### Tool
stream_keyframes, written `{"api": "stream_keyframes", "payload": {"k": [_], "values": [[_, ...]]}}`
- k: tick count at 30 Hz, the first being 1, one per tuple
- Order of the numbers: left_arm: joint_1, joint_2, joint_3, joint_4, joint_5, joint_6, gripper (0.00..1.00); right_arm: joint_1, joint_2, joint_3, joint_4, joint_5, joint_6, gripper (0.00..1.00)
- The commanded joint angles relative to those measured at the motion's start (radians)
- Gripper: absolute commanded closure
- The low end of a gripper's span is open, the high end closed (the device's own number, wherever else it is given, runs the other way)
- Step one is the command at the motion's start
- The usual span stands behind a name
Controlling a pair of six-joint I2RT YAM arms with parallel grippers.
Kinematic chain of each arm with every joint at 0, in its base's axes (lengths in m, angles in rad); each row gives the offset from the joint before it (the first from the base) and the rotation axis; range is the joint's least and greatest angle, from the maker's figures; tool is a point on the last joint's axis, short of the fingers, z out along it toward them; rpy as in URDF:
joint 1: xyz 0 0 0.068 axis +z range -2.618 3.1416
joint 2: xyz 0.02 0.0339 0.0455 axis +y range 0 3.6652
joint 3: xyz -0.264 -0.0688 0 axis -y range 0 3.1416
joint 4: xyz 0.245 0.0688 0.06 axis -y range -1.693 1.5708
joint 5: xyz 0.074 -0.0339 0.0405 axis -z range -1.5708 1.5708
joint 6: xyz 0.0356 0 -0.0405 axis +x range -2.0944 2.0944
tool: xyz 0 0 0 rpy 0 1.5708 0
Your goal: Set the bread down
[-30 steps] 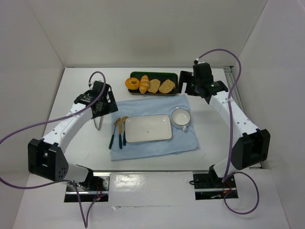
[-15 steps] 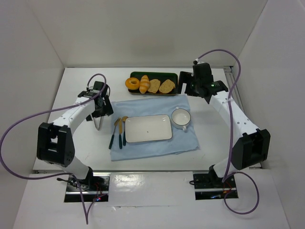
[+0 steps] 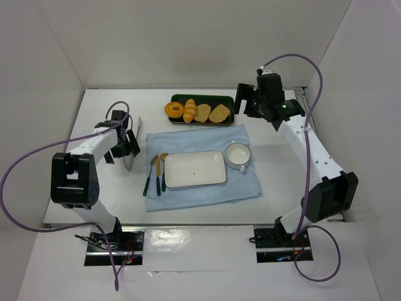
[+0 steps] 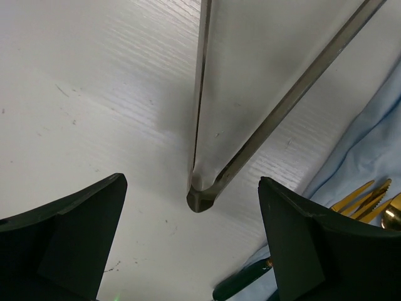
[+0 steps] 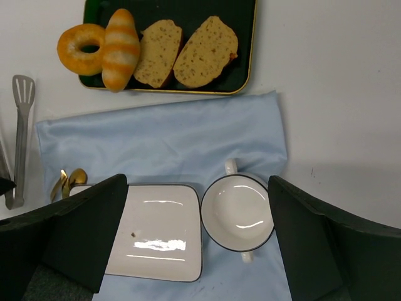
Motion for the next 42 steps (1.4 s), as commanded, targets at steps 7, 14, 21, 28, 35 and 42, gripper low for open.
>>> {"api": "stream_keyframes", "payload": {"k": [7, 14, 21, 28, 35, 42], "values": [[0.016, 0.118, 0.032, 0.042, 0.099, 0.044, 0.00, 0.006, -0.015, 0.073, -0.018, 0.022, -0.027, 0.00], [0.025, 0.171, 0.061, 0.062, 0.099, 0.044, 0.00, 0.006, -0.026, 0.064, -0.018, 0.022, -0.027, 0.00], [0.025, 0.242, 0.121, 0.073, 0.099, 0.044, 0.00, 0.006, -0.035, 0.064, -0.029, 0.031, -0.027, 0.00], [0.043, 0.323, 0.187, 0.073, 0.120, 0.054, 0.00, -0.003, -0.044, 0.064, -0.038, 0.050, -0.036, 0.00], [0.043, 0.371, 0.233, 0.073, 0.140, 0.072, 0.03, -0.003, -0.062, 0.055, -0.038, 0.071, -0.036, 0.00], [0.062, 0.392, 0.210, 0.073, 0.219, 0.094, 0.09, -0.012, -0.062, 0.055, -0.038, 0.090, -0.036, 0.00]]}}
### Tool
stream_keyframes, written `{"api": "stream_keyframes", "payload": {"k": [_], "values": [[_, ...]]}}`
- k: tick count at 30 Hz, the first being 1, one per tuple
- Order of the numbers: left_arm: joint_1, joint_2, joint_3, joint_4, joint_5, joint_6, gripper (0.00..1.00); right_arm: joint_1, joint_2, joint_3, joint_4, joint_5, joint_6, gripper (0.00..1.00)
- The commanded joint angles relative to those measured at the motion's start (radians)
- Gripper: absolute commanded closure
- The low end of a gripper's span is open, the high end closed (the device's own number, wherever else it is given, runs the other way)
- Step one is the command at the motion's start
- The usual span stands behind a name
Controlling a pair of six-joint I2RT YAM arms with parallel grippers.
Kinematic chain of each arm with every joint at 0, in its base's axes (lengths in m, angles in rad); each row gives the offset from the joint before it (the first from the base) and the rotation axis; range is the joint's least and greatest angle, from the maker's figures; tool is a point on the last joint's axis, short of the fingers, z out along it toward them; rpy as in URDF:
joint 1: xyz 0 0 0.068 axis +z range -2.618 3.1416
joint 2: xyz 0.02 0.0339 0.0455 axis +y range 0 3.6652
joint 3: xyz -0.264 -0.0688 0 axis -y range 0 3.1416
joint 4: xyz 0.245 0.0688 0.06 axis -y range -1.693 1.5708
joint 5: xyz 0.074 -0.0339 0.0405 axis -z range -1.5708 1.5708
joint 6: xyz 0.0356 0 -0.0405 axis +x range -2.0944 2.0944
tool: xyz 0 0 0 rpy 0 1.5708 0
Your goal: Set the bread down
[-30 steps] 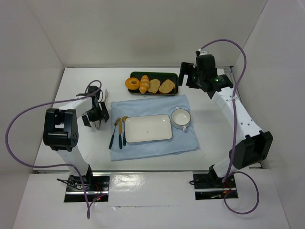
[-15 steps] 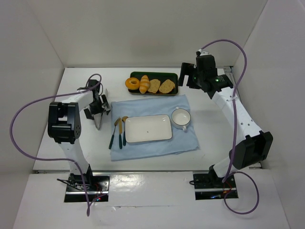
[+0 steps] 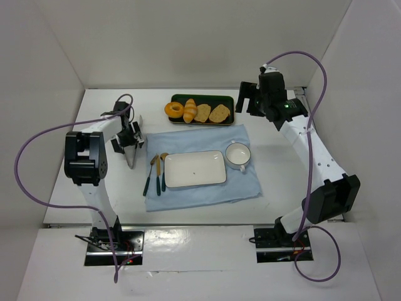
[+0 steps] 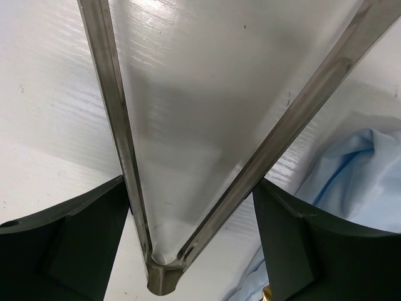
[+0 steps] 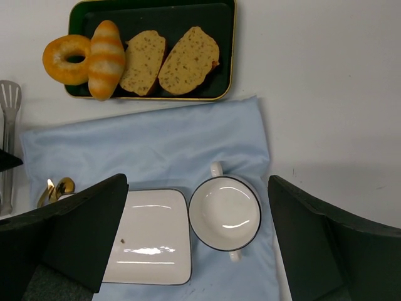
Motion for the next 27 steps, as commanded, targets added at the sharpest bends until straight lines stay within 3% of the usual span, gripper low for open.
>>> {"api": "stream_keyframes", "payload": {"k": [1, 5, 14, 27], "values": [[0.028, 0.078, -0.042, 0.003, 0.053, 0.029, 0.09, -0.007, -0.057, 0.024, -0.021, 0.027, -0.014, 0.00], [0.028, 0.089, -0.051, 0.003, 0.094, 0.029, 0.14, -0.007, -0.058, 0.024, -0.021, 0.027, -0.005, 0.00], [0.046, -0.001, -0.070, 0.031, 0.183, 0.038, 0.42, -0.007, -0.068, 0.004, -0.021, 0.036, -0.005, 0.00], [0.037, -0.357, 0.107, 0.031, 0.390, 0.011, 0.35, -0.007, -0.068, -0.016, 0.020, 0.003, 0.023, 0.00]]}}
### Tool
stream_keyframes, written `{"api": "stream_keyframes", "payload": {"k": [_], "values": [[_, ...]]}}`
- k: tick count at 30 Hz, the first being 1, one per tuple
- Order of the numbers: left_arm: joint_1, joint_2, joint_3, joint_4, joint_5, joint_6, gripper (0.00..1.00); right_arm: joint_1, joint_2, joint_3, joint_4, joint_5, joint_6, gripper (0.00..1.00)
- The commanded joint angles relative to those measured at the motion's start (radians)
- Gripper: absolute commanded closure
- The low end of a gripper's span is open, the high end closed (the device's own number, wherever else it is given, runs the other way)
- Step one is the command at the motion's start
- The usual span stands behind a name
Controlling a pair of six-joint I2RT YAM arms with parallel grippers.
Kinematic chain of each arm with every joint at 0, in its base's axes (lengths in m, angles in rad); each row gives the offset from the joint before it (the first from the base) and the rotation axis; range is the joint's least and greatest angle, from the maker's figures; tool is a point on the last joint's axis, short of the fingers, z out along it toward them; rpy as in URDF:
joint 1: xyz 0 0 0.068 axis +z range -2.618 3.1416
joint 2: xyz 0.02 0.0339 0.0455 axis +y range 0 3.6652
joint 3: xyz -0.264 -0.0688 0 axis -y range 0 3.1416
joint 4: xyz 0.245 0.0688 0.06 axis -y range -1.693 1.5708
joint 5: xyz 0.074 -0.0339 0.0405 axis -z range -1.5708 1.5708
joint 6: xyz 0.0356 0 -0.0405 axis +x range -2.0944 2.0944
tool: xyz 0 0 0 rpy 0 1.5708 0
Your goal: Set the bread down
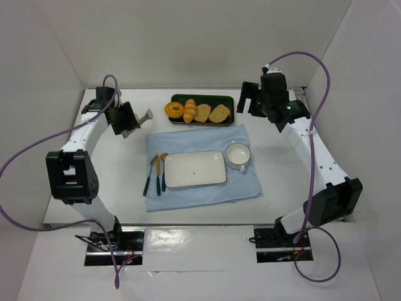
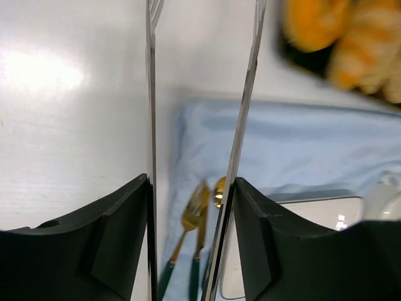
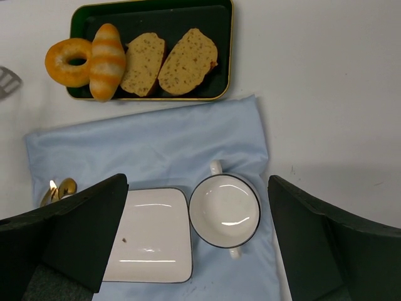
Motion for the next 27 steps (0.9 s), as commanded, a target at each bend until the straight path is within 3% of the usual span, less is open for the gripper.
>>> {"api": "stream_keyframes", "payload": {"k": [1, 11, 16, 22, 27], "values": [[-0.019, -0.133, 0.095, 0.022, 0.110, -0.033, 0.34, -0.005, -0.032, -0.004, 0.025, -0.023, 0.014, 0.00], [-0.137, -0.199, 0.141, 0.022, 0.205, -0.074, 0.31, -0.005, -0.032, -0.033, 0.043, -0.044, 0.023, 0.00], [-0.275, -0.199, 0.141, 0.022, 0.136, -0.031, 0.30, -0.005, -0.051, -0.062, 0.054, -0.062, 0.032, 0.00], [-0.327, -0.176, 0.123, 0.058, 0.124, -0.041, 0.30, -0.005, -0.081, -0.104, 0.063, -0.062, 0.041, 0.00], [-0.368, -0.136, 0.143, 0.067, 0.033, -0.031, 0.30, -0.005, -0.122, -0.127, 0.072, -0.042, 0.051, 0.00]]}}
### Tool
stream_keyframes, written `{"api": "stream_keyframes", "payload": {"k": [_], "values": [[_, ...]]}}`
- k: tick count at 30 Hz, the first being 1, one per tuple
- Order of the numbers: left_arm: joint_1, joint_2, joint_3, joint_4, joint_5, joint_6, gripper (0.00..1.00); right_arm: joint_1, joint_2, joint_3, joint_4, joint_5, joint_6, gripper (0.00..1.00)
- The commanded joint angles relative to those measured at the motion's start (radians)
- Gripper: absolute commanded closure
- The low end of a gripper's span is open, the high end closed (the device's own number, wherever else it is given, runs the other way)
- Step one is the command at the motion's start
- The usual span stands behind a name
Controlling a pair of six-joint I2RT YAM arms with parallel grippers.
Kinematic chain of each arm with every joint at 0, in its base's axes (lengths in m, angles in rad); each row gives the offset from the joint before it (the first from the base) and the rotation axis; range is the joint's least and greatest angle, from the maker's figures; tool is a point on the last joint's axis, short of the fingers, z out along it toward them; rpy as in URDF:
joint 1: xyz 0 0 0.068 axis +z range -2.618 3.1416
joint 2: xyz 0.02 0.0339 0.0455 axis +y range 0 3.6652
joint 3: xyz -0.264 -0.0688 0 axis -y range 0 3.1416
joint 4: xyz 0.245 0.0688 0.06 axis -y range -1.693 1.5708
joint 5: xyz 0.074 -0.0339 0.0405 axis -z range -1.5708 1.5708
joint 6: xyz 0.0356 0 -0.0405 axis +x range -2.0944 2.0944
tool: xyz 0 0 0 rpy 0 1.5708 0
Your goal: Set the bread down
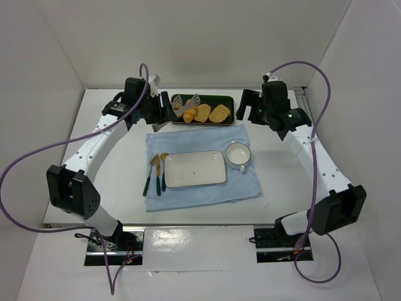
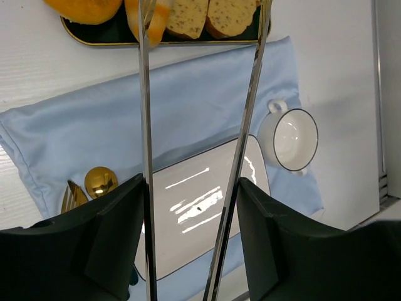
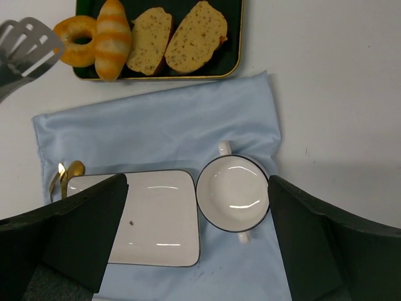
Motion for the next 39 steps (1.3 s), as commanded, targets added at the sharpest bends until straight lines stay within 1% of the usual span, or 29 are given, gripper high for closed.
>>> {"api": "stream_keyframes", "payload": {"k": [1, 5, 10, 16, 20, 23, 29, 37, 39], "values": [[-0.020, 0.045, 0.019, 0.045, -0.067, 0.016, 0.30, -0.005, -0.060, -0.025, 0.045, 0.015, 0.009, 0.00], [-0.050, 0.114, 0.037, 0.064, -0.104, 0.039, 0.30, -0.005, -0.082, -0.046, 0.045, 0.024, 0.009, 0.00], [-0.084, 0.160, 0.037, 0.142, -0.163, 0.061, 0.31, -0.005, -0.112, -0.065, 0.045, 0.044, 0.009, 0.00], [-0.093, 0.230, 0.082, 0.151, -0.251, 0.072, 0.31, -0.014, -0.132, -0.075, 0.036, 0.053, 0.000, 0.00], [-0.093, 0.255, 0.125, 0.151, -0.279, 0.072, 0.31, -0.014, -0.132, -0.075, 0.036, 0.062, 0.000, 0.00], [-0.093, 0.267, 0.146, 0.151, -0.279, 0.082, 0.31, -0.014, -0.132, -0.075, 0.036, 0.062, 0.000, 0.00], [-0.093, 0.367, 0.203, 0.133, -0.299, 0.092, 0.31, -0.023, -0.123, -0.075, 0.036, 0.062, 0.000, 0.00], [-0.103, 0.433, 0.203, 0.133, -0.311, 0.092, 0.31, -0.051, -0.112, -0.075, 0.045, 0.042, 0.000, 0.00], [-0.103, 0.442, 0.203, 0.123, -0.311, 0.092, 0.34, -0.061, -0.112, -0.075, 0.055, 0.033, 0.000, 0.00]]}}
